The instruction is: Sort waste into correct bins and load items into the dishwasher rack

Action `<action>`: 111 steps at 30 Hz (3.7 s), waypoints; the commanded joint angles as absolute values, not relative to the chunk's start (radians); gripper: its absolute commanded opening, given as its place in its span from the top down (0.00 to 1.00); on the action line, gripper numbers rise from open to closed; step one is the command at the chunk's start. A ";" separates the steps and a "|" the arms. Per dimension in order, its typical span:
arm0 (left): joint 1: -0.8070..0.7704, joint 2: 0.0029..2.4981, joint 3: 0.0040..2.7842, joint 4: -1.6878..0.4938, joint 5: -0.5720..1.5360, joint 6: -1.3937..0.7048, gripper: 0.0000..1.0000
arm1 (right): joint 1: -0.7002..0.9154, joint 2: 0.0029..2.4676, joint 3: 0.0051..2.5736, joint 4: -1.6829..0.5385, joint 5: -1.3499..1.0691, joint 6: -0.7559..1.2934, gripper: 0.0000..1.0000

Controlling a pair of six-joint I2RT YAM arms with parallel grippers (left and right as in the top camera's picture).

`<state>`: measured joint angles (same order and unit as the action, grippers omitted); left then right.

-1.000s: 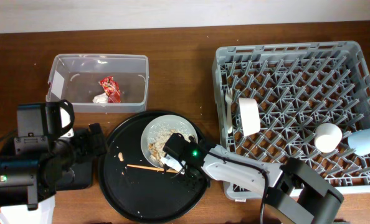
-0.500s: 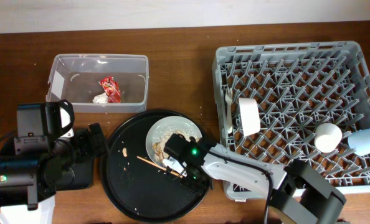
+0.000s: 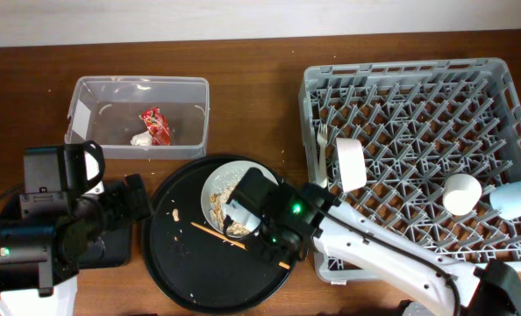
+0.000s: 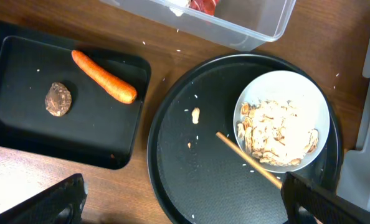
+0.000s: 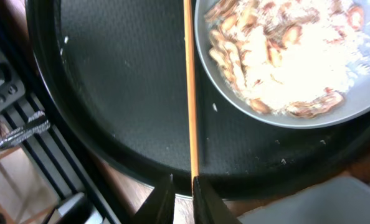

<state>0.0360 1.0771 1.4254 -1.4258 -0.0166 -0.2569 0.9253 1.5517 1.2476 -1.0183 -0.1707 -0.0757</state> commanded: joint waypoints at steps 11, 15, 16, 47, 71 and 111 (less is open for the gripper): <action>0.039 1.074 1.439 -1.427 -0.026 -0.245 0.01 | 1.071 1.842 1.099 -0.847 -0.108 -0.202 0.55; 0.039 1.074 1.439 -1.427 -0.026 -0.245 0.01 | 1.073 1.832 1.226 -0.969 -0.102 -0.202 0.59; 0.039 1.074 1.439 -1.427 -0.026 -0.245 0.01 | 1.073 1.832 1.227 -0.958 -0.097 -0.203 0.59; 0.039 1.074 1.439 -1.427 -0.026 -0.245 0.01 | 0.564 1.658 1.608 -1.178 0.136 0.400 0.91; 0.032 1.114 1.404 -1.243 0.207 -0.259 0.01 | 0.480 1.253 1.695 -1.130 0.089 0.357 0.02; -0.837 1.965 1.273 -0.930 -0.182 -0.381 0.99 | 0.155 1.255 1.694 -1.381 0.083 0.424 0.02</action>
<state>-0.8398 1.9701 1.3010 -0.9348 -0.1947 -0.3672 0.1612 1.2560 1.6829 -1.3811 0.0845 0.4191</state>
